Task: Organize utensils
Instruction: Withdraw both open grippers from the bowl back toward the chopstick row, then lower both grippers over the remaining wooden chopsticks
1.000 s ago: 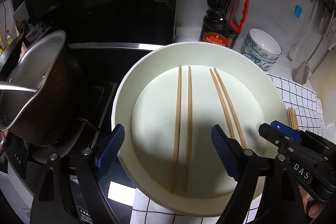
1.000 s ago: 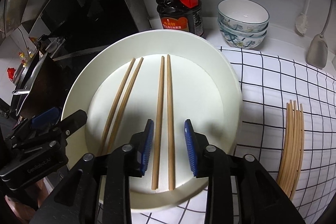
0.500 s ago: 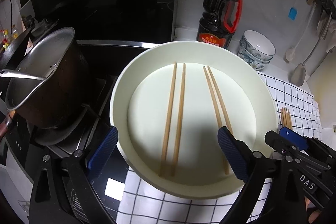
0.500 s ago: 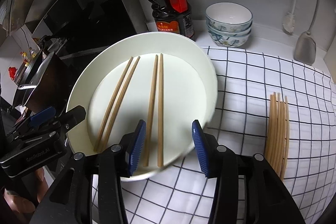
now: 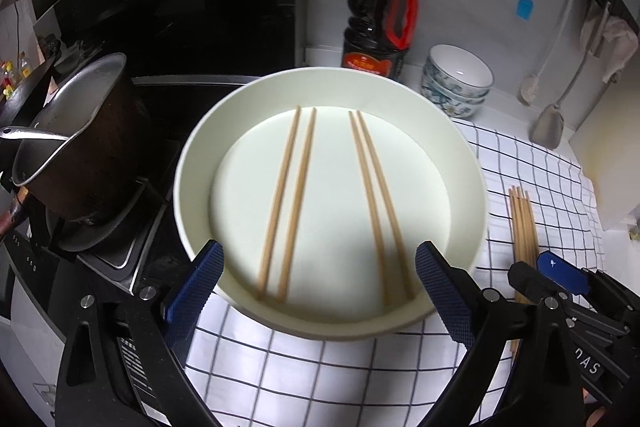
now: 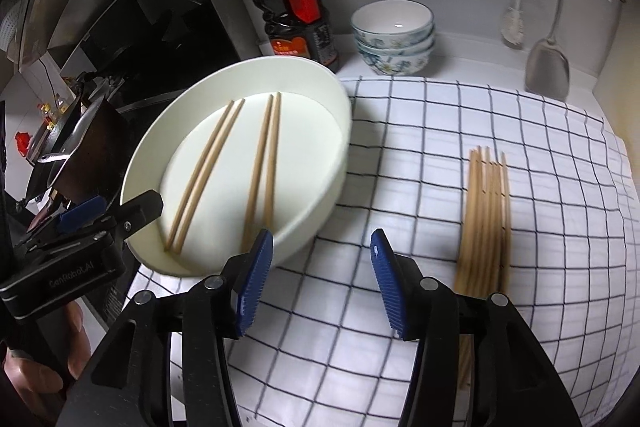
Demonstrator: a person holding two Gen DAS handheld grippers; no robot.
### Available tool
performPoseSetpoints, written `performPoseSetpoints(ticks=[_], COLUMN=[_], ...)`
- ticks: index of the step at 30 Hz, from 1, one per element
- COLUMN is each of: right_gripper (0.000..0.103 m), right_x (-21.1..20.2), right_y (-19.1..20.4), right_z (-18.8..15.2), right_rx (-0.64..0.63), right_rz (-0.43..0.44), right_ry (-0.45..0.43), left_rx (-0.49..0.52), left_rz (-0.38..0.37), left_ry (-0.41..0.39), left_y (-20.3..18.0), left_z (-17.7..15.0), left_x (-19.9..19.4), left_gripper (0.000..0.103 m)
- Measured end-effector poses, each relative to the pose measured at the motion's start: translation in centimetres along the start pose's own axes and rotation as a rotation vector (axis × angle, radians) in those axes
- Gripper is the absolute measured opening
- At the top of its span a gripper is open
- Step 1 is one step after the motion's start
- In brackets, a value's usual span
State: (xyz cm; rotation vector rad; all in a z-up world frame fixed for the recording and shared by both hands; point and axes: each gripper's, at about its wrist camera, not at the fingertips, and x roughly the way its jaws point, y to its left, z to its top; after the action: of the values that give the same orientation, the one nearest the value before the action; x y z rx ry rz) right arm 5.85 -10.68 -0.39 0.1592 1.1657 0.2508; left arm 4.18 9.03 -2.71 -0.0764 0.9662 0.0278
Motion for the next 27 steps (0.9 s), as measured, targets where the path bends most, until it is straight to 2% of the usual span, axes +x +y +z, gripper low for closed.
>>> performPoseSetpoints(ticks=[16, 27], right_gripper=[0.049, 0.049], right_x=[-2.2, -2.9], right_y=[-6.9, -10.1], right_z=[-4.1, -5.6], right_rx=[0.115, 0.153], right_rz=[-0.076, -0.126], right_ry=[0.0, -0.01], left_rx=[0.113, 0.165], left_rz=[-0.09, -0.135], left_ry=[0.019, 0.041], left_y=[-6.8, -10.5], left_z=[-2.8, -4.0], left_x=[-0.2, 0.4], left_gripper=[0.095, 0.095])
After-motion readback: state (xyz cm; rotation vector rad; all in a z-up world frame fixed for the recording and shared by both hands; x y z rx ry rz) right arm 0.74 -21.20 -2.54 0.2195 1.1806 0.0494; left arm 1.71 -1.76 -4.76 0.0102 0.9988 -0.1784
